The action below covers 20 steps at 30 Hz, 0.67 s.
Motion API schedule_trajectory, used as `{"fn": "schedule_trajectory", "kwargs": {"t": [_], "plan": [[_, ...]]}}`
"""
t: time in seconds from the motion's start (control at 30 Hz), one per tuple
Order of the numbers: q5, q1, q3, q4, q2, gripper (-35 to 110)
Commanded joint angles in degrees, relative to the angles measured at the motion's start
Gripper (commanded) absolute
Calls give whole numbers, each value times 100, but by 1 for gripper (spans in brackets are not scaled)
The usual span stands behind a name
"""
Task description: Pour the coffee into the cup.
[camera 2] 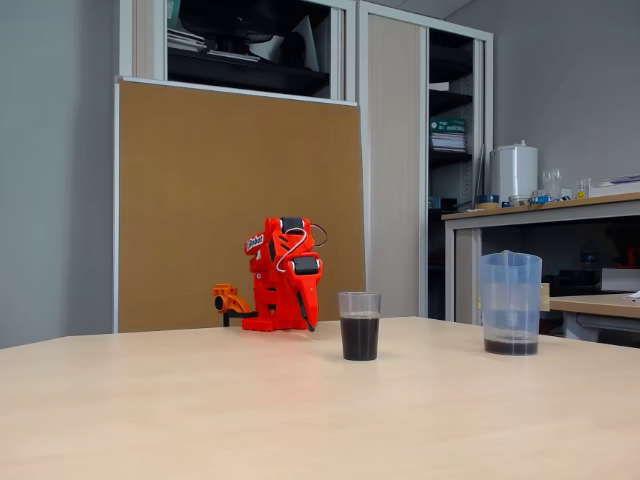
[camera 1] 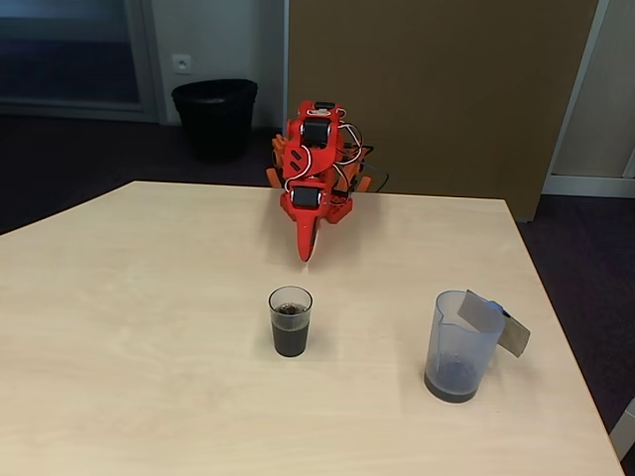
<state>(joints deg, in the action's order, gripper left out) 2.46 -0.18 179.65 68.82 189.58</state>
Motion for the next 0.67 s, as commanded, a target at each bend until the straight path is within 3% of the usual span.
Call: {"fn": "schedule_trajectory", "kwargs": {"t": [0.0,0.63], "plan": [[9,-97,35,79,97,0],[9,-237,35,79,97,0]]}}
